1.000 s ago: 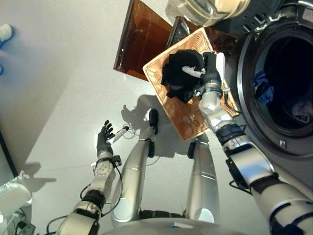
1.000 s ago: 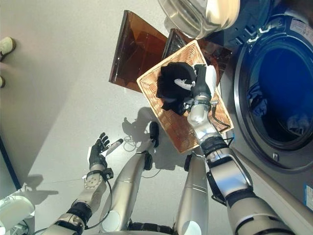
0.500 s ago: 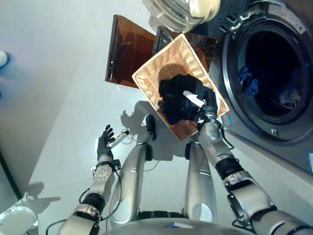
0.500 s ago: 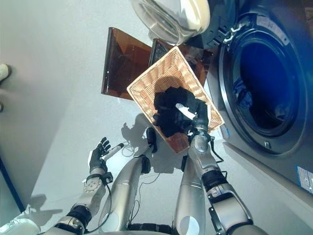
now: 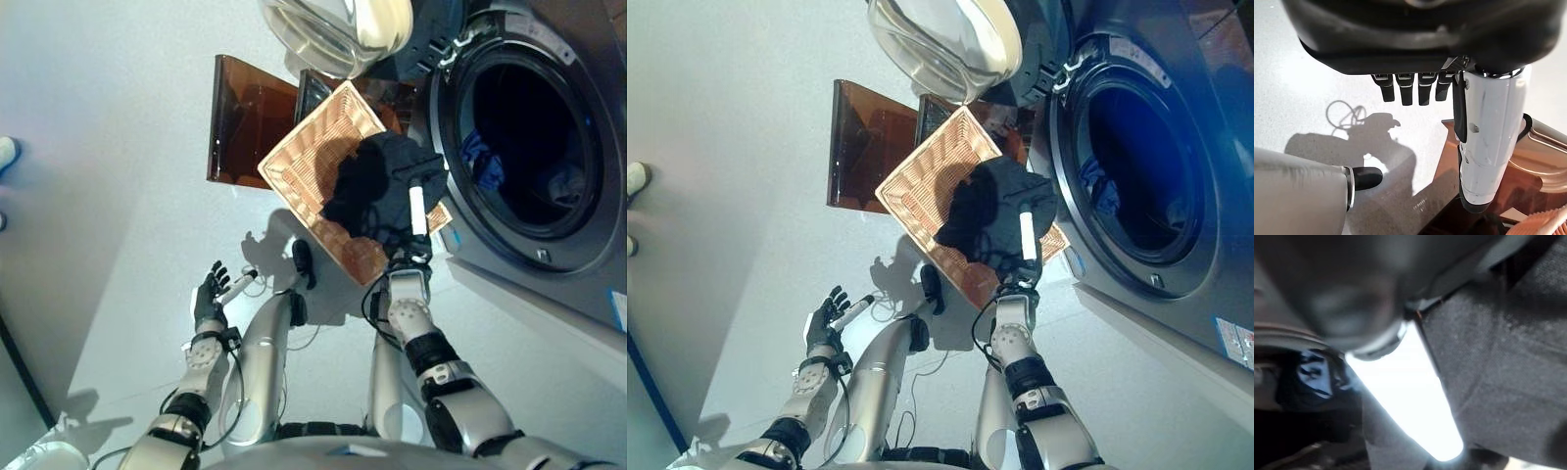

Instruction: Pick up the clothes and place them into the washing machine

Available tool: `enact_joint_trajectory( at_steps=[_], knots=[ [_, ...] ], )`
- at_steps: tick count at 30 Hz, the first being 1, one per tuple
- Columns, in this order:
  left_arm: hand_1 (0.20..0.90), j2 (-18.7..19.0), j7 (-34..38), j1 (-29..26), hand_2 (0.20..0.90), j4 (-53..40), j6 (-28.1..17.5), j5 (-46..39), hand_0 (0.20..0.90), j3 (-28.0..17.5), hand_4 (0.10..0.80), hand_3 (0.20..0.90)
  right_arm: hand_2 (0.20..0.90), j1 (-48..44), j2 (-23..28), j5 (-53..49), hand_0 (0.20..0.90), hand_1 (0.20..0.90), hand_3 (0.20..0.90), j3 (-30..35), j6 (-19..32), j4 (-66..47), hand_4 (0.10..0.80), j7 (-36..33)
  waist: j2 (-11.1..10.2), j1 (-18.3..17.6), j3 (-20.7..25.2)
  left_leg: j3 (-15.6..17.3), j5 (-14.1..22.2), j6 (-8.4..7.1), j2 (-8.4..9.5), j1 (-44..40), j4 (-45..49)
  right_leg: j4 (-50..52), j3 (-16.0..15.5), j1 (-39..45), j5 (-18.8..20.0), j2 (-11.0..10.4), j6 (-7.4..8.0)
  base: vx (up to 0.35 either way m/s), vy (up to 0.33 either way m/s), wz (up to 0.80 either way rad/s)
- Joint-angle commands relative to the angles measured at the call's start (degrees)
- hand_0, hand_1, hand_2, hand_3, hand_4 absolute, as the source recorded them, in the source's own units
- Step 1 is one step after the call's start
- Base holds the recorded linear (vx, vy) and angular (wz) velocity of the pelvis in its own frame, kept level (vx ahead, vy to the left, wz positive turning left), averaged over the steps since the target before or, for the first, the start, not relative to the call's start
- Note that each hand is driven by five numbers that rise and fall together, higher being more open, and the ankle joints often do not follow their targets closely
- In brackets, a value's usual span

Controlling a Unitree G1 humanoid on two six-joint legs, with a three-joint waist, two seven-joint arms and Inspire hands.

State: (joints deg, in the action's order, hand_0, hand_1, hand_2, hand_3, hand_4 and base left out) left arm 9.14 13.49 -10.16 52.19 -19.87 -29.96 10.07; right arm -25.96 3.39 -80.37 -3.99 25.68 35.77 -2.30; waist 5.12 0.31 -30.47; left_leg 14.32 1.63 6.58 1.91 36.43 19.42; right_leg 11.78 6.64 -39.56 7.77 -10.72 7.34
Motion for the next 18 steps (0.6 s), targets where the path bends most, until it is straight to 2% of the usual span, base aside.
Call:
enact_joint_trajectory(
  at_steps=[1,8,18],
  knots=[
    [0.900,-0.83,-0.31,3.02,0.900,1.06,-1.38,-1.29,0.900,0.18,0.800,0.900,0.200,-3.14,-0.13,-2.60,0.200,0.200,0.200,2.65,5.48,-7.26,0.300,4.79,4.64,0.40,3.77,-2.51,-0.76,-6.15,1.50,0.87,-3.39,4.35,-1.84,0.10,-2.99,1.57,-1.96,0.009,0.010,-0.05],
    [0.900,-0.98,-0.31,3.15,0.900,1.43,-1.56,-1.38,0.900,1.54,0.800,0.900,0.200,-8.61,-0.61,-5.15,0.200,0.200,0.200,6.54,8.79,-5.93,0.300,3.85,6.10,0.98,3.72,-2.23,-0.43,-6.02,1.66,2.08,-2.69,4.79,-1.31,-1.07,-3.12,1.46,-2.03,0.001,0.002,-0.01],
    [0.900,-0.79,-0.55,3.28,0.900,2.07,-2.42,-1.15,0.900,2.69,0.800,0.900,0.200,-17.41,2.85,-8.42,0.200,0.200,0.200,14.72,13.45,-1.02,0.300,2.76,8.34,2.10,4.86,-2.13,-0.23,-5.90,2.28,2.93,-2.75,5.28,-0.78,-2.18,-3.37,1.02,-1.88,0.000,0.001,0.00]
  ],
)
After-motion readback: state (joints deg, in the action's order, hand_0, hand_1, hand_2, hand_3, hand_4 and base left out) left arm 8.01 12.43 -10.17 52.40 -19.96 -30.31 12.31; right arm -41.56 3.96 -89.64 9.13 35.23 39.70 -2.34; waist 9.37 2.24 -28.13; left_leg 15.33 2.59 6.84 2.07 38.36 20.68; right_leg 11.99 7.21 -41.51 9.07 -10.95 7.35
